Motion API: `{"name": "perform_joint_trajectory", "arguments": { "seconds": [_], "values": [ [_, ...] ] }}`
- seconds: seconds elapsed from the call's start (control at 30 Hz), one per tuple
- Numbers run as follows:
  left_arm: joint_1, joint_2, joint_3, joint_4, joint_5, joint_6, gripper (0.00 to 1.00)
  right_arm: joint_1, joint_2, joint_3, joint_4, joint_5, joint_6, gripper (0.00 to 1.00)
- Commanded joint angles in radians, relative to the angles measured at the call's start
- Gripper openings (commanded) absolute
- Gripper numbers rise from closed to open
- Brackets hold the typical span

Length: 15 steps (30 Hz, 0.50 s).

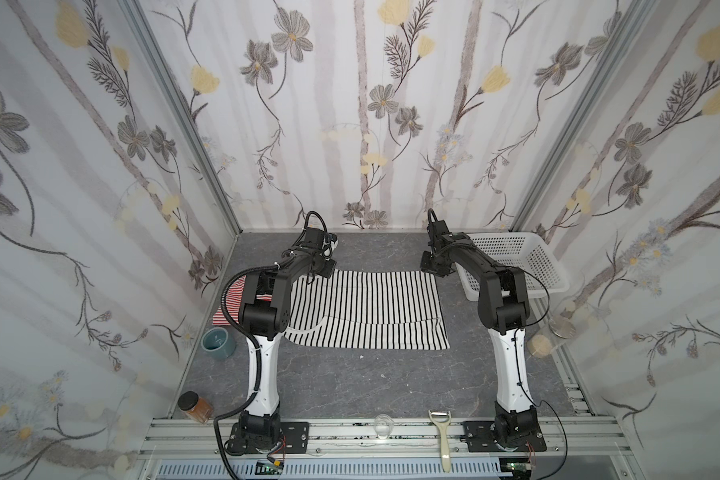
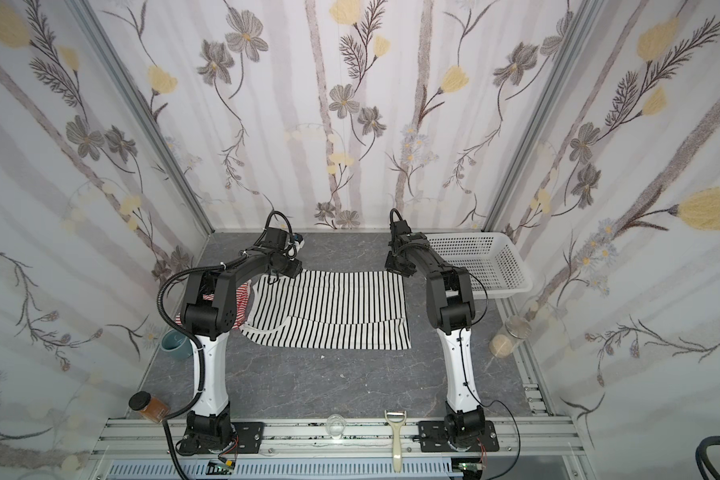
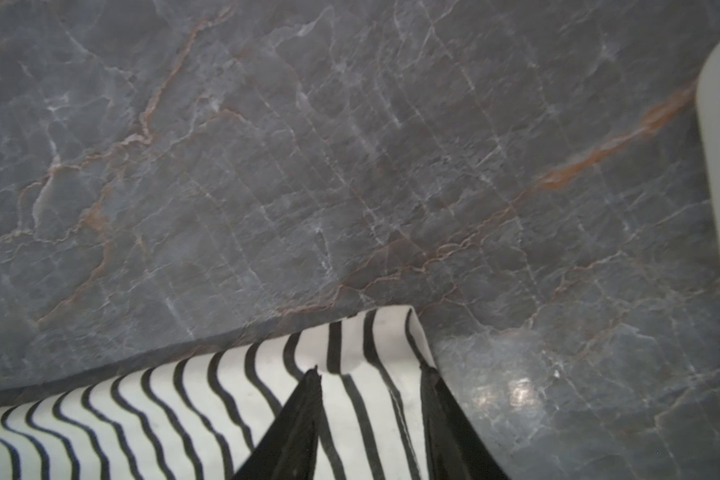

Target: Fold and stack the tank tops

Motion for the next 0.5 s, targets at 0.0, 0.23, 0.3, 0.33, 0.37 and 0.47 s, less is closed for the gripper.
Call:
{"name": "perform_joint_trajectory", "arguments": {
  "seconds": [0.0, 0.23, 0.3, 0.33, 0.37, 0.47],
  "values": [
    [0.0, 0.013, 0.012, -0.004, 0.012, -0.004, 0.45, 0.001, 0.014, 0.019, -0.002, 0.059, 0.01, 0.41],
    [0.0, 0.024, 0.01, -0.004, 0.016, -0.003, 0.45, -0.004, 0.037, 0.05, -0.005, 0.071, 0.008, 0.41],
    [0.0, 0.026, 0.009, -0.004, 0.018, -0.008, 0.45, -0.004, 0.052, 0.074, -0.014, 0.055, 0.009, 0.42],
    [0.0, 0.027, 0.01, -0.004, 0.017, -0.009, 0.45, -0.002, 0.057, 0.078, -0.016, 0.046, 0.011, 0.41],
    [-0.001, 0.027, 0.01, -0.004, 0.018, -0.011, 0.45, 0.0, 0.062, 0.082, -0.012, 0.034, 0.011, 0.41],
    [-0.001, 0.023, 0.009, -0.004, 0.015, -0.011, 0.45, 0.007, 0.071, 0.086, -0.013, 0.024, 0.014, 0.41]
  ]
}}
